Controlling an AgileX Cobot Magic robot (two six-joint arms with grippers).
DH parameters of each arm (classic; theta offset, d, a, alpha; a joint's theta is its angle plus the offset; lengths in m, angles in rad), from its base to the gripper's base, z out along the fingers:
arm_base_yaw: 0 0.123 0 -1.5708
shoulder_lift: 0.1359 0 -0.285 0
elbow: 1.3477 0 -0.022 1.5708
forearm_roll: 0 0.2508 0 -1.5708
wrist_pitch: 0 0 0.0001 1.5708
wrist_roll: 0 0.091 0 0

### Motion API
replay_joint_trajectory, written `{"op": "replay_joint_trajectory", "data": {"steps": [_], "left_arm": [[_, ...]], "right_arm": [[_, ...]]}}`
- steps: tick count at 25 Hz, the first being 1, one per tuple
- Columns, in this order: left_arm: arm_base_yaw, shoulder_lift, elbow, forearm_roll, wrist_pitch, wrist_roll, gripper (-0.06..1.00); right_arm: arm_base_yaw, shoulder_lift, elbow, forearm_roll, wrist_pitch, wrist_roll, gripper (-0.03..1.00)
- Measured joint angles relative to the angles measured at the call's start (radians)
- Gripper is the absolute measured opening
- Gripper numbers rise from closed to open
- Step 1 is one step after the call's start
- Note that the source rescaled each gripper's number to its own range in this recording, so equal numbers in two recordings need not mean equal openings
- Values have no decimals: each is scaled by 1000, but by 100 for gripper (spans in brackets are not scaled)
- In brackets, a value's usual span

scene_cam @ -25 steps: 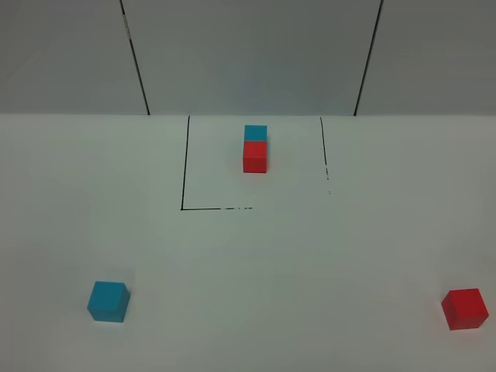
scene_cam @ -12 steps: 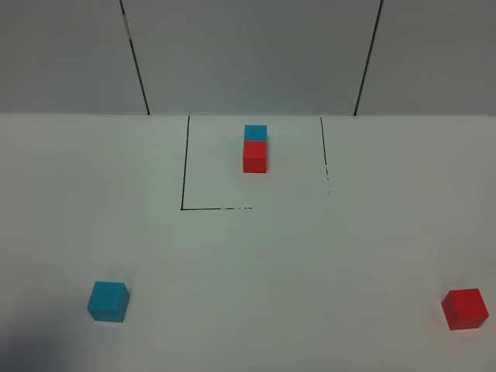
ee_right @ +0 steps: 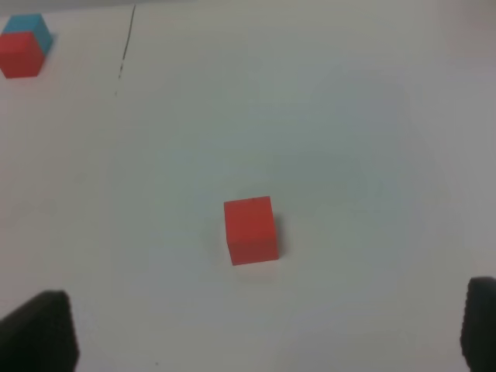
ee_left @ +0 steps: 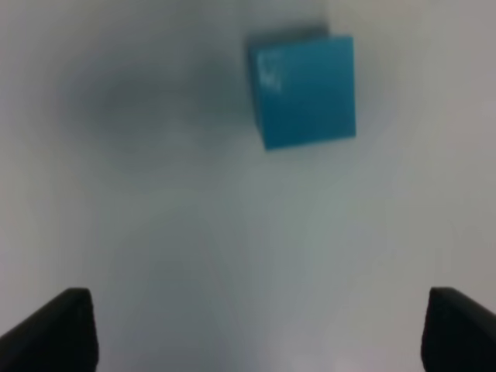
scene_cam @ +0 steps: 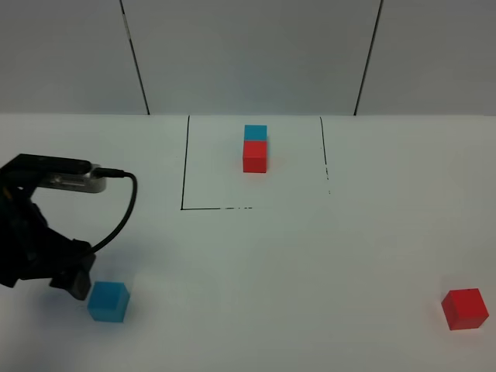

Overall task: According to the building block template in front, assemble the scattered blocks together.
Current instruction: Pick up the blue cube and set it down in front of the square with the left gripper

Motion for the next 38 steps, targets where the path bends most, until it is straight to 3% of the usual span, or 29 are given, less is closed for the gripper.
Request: {"op": "replay_joint_trajectory", "data": {"steps": [7,22,34,38], "left_arm": [[-27,181,0,0,-142,-47,77],[-86,300,0,2,-241,-101,77],[-86,375,0,4,-270,-102,67],[-86,376,0,4,-272,-103,50]], "right_arm": [[0,0,0,0,0,0,100],[0,0,0,0,0,0,100],[0,0,0,0,0,0,100],[0,0,0,0,0,0,100]]}}
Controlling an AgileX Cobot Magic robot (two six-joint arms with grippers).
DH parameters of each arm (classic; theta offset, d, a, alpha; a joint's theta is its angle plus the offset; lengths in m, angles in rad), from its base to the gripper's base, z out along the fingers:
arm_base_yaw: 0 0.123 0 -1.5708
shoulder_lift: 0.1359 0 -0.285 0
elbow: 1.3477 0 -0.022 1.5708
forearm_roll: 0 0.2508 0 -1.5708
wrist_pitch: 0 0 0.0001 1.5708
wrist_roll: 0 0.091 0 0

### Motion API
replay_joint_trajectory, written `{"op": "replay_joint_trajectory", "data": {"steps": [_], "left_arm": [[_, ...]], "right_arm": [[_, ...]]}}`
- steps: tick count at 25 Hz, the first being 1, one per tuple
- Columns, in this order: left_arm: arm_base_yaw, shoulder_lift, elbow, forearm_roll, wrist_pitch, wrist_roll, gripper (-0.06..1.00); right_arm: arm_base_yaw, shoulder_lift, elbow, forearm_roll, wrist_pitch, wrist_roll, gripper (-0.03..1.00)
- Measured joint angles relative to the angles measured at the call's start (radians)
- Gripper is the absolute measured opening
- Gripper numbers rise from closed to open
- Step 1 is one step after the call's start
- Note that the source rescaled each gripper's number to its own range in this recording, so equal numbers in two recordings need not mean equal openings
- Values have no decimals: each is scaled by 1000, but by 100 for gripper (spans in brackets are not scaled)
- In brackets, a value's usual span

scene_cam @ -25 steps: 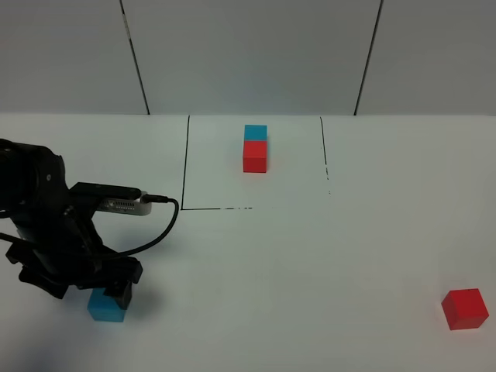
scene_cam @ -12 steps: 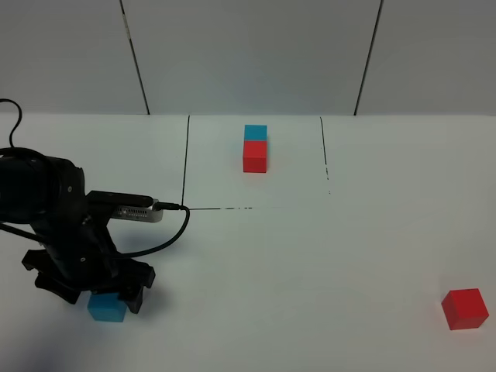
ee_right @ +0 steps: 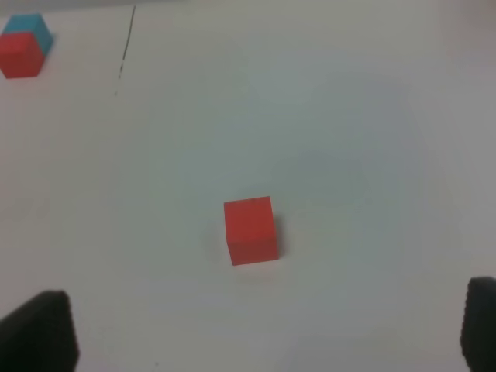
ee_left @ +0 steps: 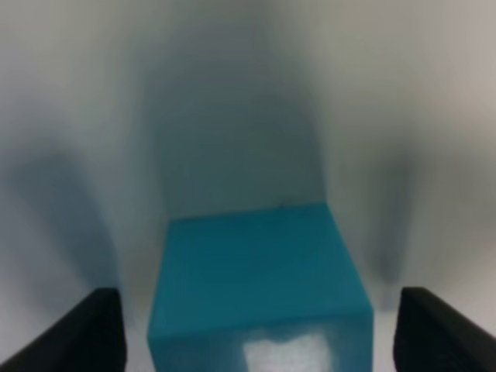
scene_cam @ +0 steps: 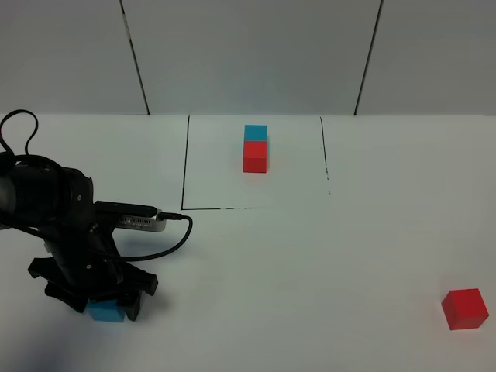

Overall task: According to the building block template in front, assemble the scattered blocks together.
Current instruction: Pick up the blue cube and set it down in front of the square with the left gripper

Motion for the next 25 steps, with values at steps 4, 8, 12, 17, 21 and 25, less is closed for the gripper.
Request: {"op": "replay_joint_trajectory", "data": {"steps": [4,8,12,17,21,25], "left_arm": [[0,0,0,0,0,-3,4],[0,0,-4,-1,19,-1,0],[0,-24,-86,-1,126,44,0],[-12,-64,-319,2,257,283,0],[-86,-39,-462,26,314,538,0],[-206,39,-564,60,348,781,0]], "right_arm": [[0,0,0,0,0,0,100],[0,0,0,0,0,0,100],[0,0,0,0,0,0,100],[0,0,0,0,0,0,100],[0,0,0,0,0,0,100],[0,0,0,0,0,0,100]]}}
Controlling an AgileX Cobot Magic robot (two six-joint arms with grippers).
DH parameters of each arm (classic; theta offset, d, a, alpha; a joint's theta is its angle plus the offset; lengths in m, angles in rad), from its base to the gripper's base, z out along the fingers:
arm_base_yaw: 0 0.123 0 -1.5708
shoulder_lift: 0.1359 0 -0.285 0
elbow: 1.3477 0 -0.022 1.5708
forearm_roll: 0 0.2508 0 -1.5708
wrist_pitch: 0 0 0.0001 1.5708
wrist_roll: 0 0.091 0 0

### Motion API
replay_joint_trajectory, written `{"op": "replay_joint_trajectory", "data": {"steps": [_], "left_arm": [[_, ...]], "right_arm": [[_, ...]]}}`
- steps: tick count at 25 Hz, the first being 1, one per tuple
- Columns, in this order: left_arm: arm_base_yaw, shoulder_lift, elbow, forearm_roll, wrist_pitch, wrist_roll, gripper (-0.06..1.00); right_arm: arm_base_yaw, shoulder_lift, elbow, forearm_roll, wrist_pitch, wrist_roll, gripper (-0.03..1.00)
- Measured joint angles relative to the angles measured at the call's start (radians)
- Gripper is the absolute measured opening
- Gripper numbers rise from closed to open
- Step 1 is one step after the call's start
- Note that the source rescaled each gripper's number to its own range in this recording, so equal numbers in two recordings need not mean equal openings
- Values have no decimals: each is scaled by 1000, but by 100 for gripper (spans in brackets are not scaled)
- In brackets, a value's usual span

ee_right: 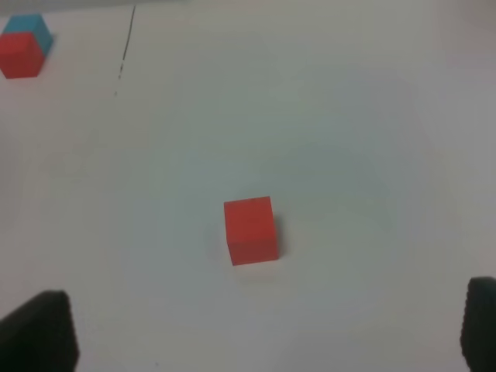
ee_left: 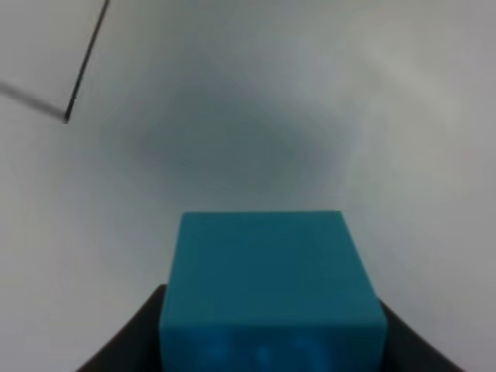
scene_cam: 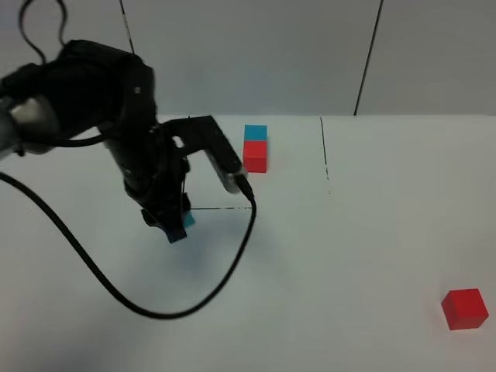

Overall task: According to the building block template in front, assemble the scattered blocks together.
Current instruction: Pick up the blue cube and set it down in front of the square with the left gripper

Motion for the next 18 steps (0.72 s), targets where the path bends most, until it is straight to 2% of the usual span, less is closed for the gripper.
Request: {"op": "replay_joint_trajectory", "data": {"steps": [3,8,13,18], "left_arm": [[-85,85,-79,35,12,112,0],[-184,226,-223,61,20,198,0],[-235,340,-354,61,34,229,0],[-244,418,-420,61,51,232,0]], "right_arm": [[0,0,0,0,0,0,100],[0,0,0,0,0,0,100],[0,0,0,0,0,0,100],[0,0,0,0,0,0,100]]}}
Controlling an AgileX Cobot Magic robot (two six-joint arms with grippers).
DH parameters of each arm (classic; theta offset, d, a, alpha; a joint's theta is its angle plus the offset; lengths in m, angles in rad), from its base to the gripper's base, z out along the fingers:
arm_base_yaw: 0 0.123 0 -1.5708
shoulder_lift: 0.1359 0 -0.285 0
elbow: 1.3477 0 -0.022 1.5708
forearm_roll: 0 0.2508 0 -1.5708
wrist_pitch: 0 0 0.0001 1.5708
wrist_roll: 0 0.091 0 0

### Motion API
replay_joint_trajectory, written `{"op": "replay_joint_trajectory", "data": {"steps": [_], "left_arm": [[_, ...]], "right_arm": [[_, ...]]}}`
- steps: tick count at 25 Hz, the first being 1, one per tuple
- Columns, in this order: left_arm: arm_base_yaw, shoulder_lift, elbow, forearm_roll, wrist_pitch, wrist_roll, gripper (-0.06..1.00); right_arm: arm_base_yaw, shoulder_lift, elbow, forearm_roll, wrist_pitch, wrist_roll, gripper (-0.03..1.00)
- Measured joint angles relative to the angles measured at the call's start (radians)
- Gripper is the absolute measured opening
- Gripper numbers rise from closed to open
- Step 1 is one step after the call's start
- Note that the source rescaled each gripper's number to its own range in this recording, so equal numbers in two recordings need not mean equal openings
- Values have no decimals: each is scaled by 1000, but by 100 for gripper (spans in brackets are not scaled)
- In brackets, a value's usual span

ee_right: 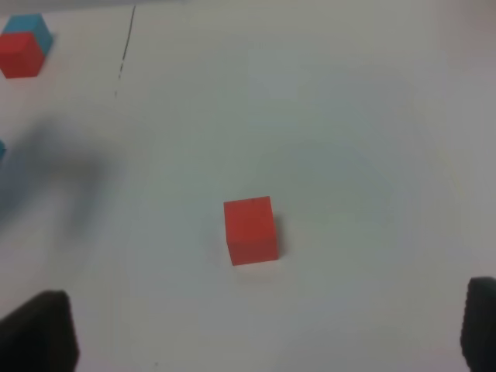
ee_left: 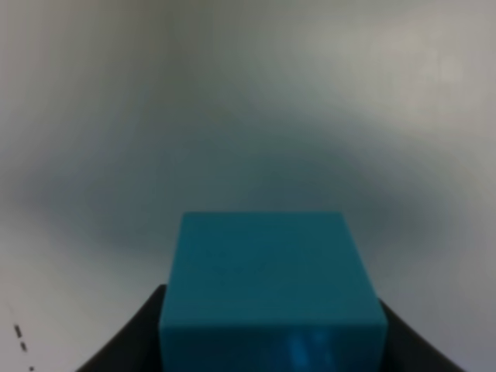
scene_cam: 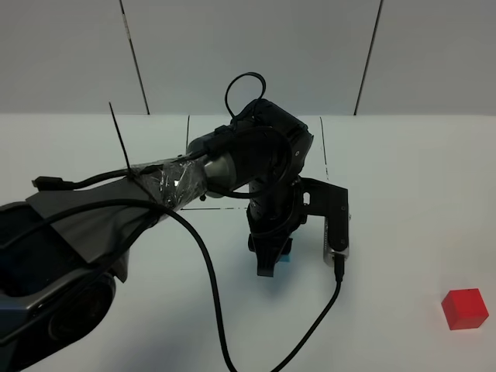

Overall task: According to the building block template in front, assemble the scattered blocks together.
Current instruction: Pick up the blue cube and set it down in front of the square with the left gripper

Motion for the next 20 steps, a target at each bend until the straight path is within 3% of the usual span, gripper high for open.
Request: {"op": "replay_joint_trajectory", "data": {"steps": [20], "left_arm": [[-2,64,-2,6,-10,-70,0]], "right_arm": [[0,0,0,0,0,0,100]]}}
